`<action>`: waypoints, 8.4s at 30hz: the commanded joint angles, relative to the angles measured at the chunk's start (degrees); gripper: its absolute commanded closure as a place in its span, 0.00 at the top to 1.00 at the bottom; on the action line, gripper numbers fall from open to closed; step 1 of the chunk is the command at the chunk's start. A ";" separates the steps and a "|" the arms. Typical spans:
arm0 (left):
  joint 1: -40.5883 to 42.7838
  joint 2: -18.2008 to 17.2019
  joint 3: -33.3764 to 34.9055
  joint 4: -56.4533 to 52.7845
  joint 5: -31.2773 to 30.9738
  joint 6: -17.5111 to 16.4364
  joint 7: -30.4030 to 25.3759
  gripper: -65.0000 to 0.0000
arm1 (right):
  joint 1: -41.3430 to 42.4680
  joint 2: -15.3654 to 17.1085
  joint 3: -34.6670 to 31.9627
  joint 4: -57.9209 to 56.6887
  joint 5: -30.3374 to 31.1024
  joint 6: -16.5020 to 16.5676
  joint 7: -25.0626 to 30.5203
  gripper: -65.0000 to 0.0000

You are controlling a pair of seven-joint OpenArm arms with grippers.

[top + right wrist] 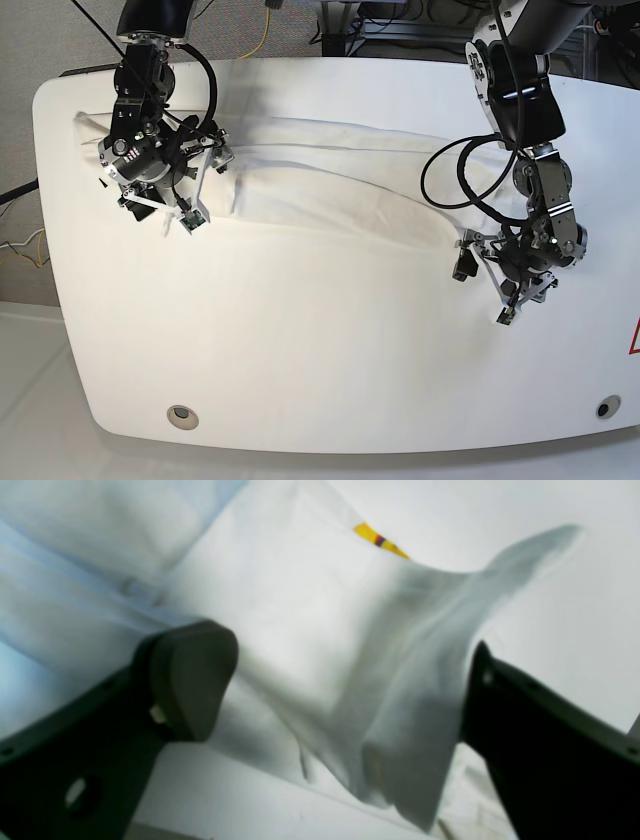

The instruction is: Fold the T-shirt properly

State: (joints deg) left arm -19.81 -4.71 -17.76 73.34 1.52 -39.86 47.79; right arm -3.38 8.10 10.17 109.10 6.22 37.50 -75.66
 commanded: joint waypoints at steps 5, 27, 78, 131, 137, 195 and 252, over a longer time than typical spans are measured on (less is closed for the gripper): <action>-0.27 0.01 -0.31 1.25 -1.12 -0.14 0.69 0.79 | 0.78 0.47 0.24 1.01 0.24 -0.18 0.54 0.90; 2.98 2.38 -2.94 0.99 -1.12 -0.14 -3.70 0.79 | 0.87 0.47 0.16 1.01 0.68 0.09 0.54 0.90; 3.42 2.56 -2.94 1.16 -0.86 -0.14 -3.61 0.17 | 0.61 0.47 0.33 1.01 0.68 0.17 0.54 0.90; -1.59 13.71 -18.59 2.04 -12.02 33.75 -3.79 0.61 | 0.61 0.03 0.07 0.92 0.77 0.26 0.62 0.90; -1.42 13.71 -18.59 2.04 -12.11 38.67 -3.79 0.61 | 0.61 0.03 0.07 0.92 0.68 0.26 0.62 0.90; 0.16 13.71 -3.82 1.78 -1.21 49.31 -5.99 0.61 | 0.52 -0.32 0.24 1.01 0.68 0.26 0.62 0.90; 6.32 9.94 5.14 1.60 0.99 49.31 -9.94 0.43 | 0.52 -0.32 0.33 1.19 0.68 0.26 0.62 0.90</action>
State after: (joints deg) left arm -12.23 5.23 -12.75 74.08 2.55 9.45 38.94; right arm -3.57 7.31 10.28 109.08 6.63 37.56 -75.66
